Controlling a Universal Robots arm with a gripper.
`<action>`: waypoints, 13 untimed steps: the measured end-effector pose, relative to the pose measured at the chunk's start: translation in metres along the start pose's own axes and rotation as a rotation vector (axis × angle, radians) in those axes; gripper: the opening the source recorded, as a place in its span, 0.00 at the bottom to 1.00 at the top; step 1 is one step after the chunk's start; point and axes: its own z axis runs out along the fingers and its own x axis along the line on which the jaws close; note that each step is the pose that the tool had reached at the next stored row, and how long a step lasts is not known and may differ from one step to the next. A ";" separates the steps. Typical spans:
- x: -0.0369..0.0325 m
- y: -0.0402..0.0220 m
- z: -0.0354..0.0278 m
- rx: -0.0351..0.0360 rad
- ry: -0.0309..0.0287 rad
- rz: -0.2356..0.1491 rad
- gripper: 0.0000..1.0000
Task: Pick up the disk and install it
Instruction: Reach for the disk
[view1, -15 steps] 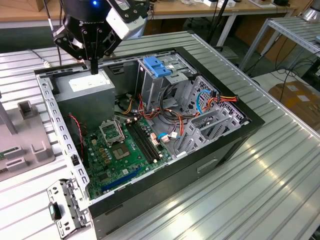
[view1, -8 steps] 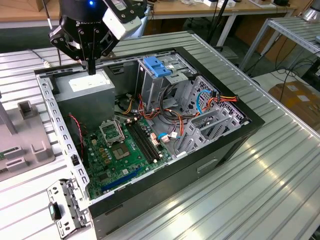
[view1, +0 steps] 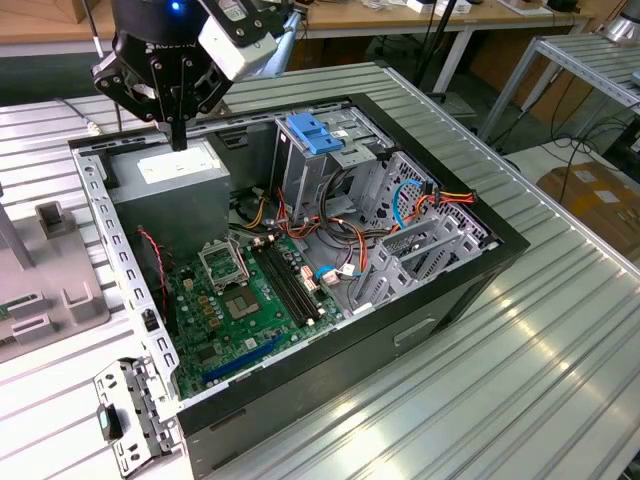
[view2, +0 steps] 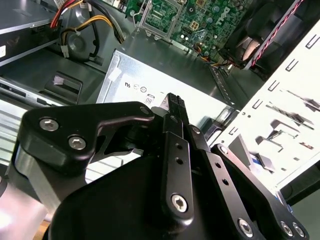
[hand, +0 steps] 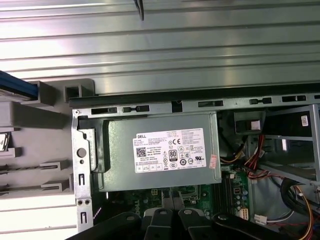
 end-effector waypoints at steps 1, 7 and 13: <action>0.0006 0.0000 0.0000 0.0000 0.0000 0.000 0.11; 0.0026 -0.0002 -0.0001 0.0000 0.0000 0.000 0.11; 0.0054 -0.0004 -0.0001 0.0000 0.0000 0.000 0.11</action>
